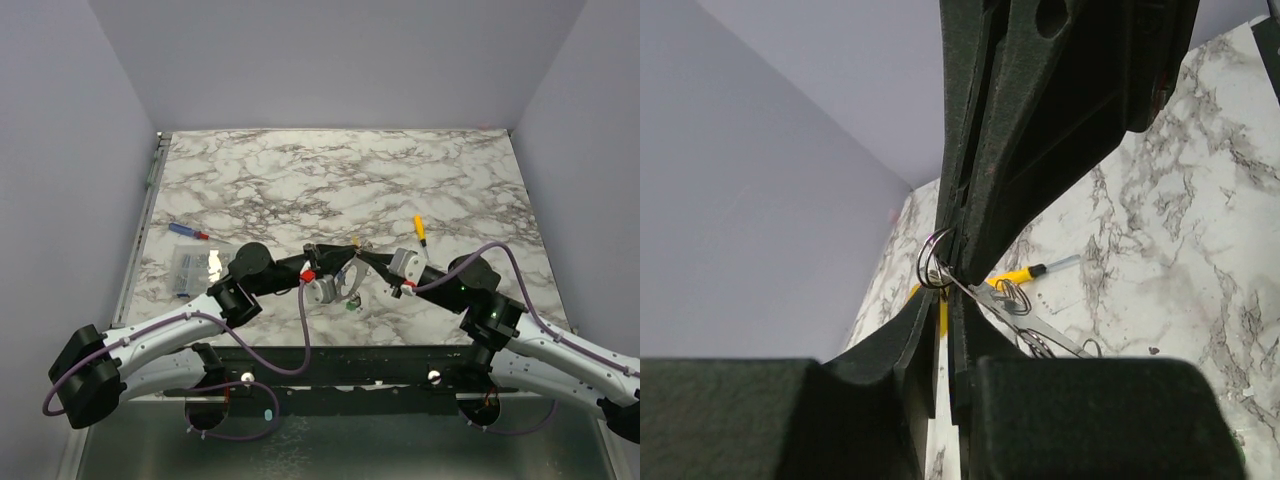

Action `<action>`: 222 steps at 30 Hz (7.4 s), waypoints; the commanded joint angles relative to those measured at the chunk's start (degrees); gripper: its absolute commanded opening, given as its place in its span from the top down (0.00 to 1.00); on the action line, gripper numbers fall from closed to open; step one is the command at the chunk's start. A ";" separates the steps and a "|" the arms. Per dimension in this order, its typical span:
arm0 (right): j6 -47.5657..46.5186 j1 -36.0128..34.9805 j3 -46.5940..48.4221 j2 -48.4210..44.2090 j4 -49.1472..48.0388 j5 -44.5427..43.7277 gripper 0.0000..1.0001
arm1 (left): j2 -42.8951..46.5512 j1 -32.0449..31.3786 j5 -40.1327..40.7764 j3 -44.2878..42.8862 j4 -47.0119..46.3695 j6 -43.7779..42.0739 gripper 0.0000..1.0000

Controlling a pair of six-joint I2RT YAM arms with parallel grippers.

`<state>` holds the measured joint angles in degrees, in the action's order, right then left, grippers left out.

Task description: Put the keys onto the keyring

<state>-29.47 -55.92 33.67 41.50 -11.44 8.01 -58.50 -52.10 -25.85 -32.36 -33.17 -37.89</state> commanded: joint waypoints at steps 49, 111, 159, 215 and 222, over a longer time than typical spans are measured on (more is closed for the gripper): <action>-7.48 -0.15 2.57 -1.36 7.77 10.72 0.99 | -0.30 5.12 -21.21 -3.22 6.19 4.31 1.00; -12.53 -0.15 14.46 17.17 19.97 -3.88 0.71 | -3.22 4.47 -1.22 -6.32 15.93 -1.35 1.00; -8.70 -0.15 1.63 0.17 0.28 -3.27 0.99 | 4.43 9.42 -15.73 -0.67 2.02 6.41 0.61; -8.89 -0.15 1.14 -0.01 -1.25 -0.85 0.99 | -1.56 7.77 -15.73 -0.78 -1.72 10.18 0.66; -8.76 -0.15 0.62 -0.12 -1.79 -0.28 0.99 | -1.58 6.91 -14.22 -0.30 -1.72 8.27 0.98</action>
<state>-38.81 -55.81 34.87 42.26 -9.41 6.59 -60.01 -44.29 -40.40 -33.78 -33.61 -28.05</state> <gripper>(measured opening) 0.015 0.148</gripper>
